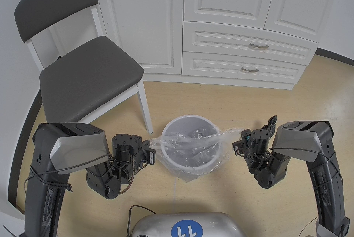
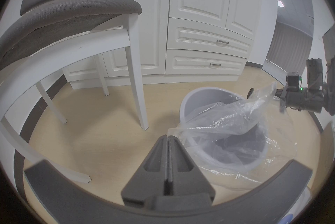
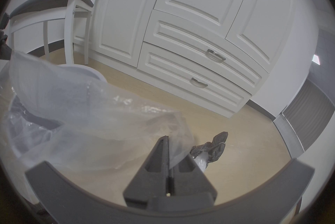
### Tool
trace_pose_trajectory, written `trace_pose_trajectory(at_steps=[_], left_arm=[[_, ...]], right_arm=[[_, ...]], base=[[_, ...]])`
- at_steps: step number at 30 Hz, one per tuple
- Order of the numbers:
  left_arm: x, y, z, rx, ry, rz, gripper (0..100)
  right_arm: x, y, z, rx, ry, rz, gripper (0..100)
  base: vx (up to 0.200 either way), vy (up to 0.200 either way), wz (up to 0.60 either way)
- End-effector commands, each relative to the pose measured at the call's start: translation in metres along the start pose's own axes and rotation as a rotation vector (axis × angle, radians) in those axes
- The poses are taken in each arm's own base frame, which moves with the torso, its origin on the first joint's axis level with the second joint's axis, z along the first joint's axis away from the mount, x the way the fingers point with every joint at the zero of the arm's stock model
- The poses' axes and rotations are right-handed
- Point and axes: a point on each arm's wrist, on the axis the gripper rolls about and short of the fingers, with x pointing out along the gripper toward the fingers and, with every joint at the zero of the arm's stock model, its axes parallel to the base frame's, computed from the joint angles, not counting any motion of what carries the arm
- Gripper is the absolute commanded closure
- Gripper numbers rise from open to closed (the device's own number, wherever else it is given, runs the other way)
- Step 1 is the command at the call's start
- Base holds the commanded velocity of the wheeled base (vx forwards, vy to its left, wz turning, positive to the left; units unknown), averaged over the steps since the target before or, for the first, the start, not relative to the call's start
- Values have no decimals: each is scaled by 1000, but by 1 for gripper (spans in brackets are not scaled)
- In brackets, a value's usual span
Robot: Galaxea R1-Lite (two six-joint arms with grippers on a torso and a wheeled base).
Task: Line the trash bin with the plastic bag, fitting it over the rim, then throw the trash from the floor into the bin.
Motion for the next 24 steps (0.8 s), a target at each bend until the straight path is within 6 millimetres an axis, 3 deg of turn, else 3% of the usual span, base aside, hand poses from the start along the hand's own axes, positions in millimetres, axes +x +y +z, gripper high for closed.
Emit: trace_pose_trajectory(at_steps=[1, 10, 11, 14, 18, 24], left_arm=[[5, 3, -4, 0, 0, 30, 100], [4, 6, -3, 6, 3, 40, 100], [3, 7, -2, 5, 0, 42, 100], [3, 7, -1, 7, 0, 42, 100], [0, 6, -1, 8, 5, 39, 100], [0, 7, 0, 7, 2, 40, 100]], right_arm=[[-3, 4, -10, -18, 26, 13, 100], [-9, 1, -17, -47, 70, 30, 100], [-13, -2, -15, -46, 65, 47, 0], [-14, -4, -10, -38, 46, 69, 0], [-24, -28, 8, 40, 10, 170, 0], [-26, -65, -6, 174, 24, 392, 0]], base=[[0, 0, 0], [0, 0, 0], [0, 0, 0], [0, 0, 0], [0, 0, 0], [0, 0, 0]])
